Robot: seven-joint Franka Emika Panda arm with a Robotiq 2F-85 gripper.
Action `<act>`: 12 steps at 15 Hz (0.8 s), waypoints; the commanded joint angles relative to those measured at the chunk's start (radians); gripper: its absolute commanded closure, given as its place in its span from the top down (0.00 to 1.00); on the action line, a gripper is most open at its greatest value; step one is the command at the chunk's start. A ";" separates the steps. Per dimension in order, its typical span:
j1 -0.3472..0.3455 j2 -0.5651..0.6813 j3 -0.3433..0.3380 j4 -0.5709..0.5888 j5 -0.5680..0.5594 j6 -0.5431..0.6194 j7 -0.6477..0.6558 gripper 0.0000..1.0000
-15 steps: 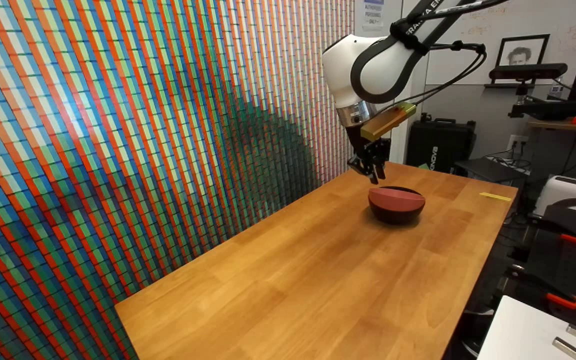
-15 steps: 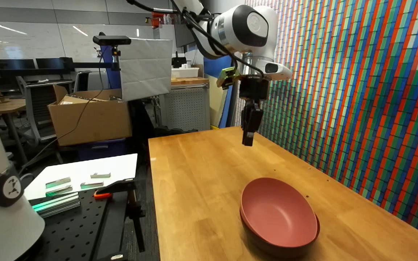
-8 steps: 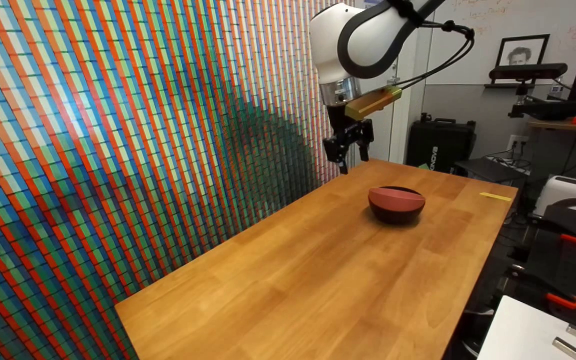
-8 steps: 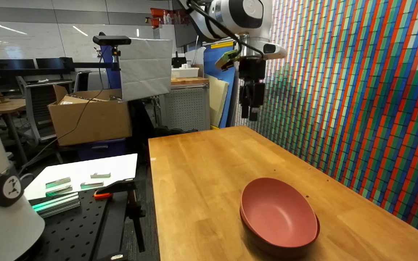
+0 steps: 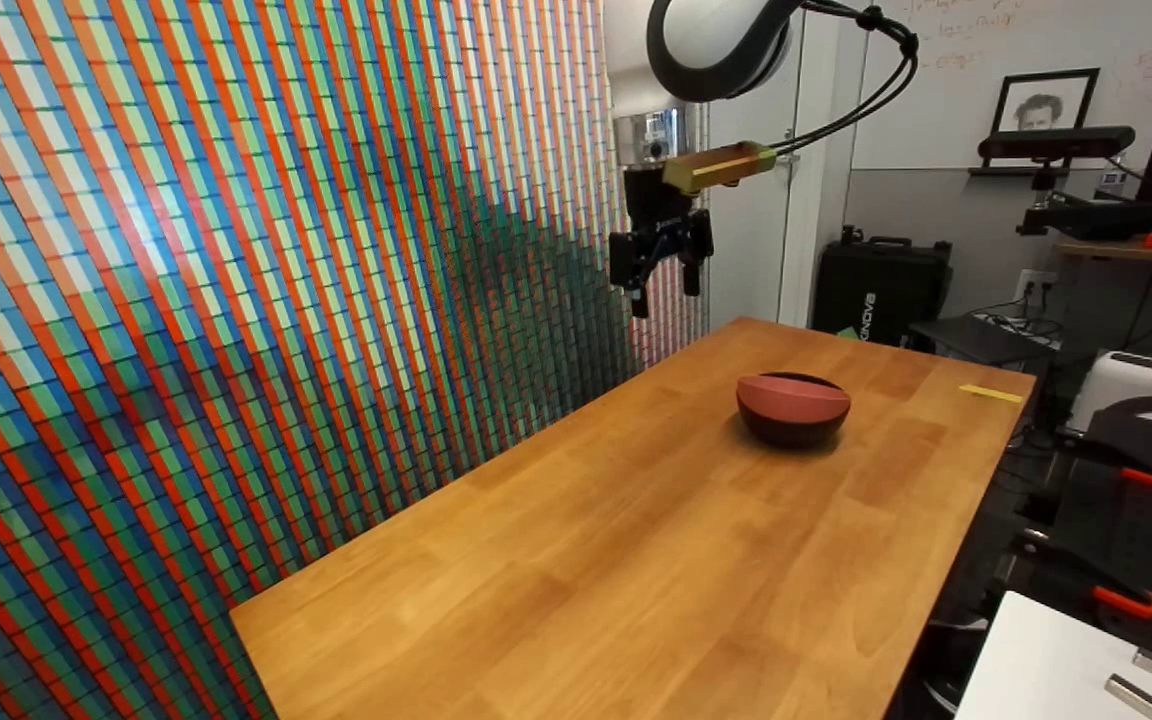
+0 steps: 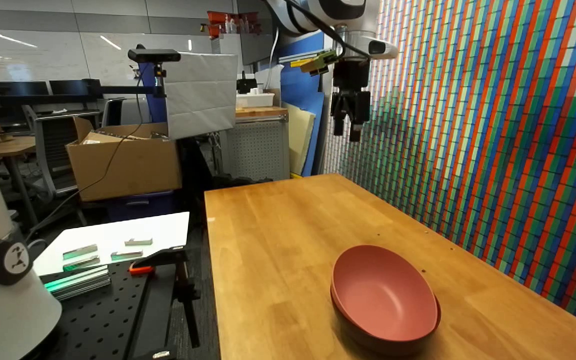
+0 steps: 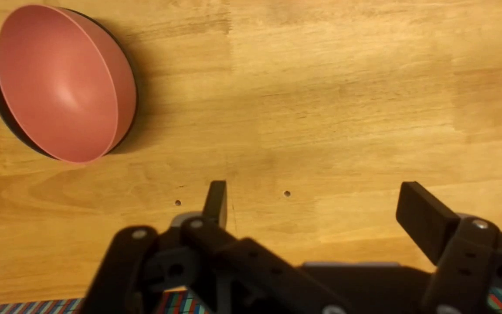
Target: Put the orange bowl in the black bowl
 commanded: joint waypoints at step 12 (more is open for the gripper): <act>-0.003 0.001 0.004 0.078 0.011 -0.056 -0.086 1.00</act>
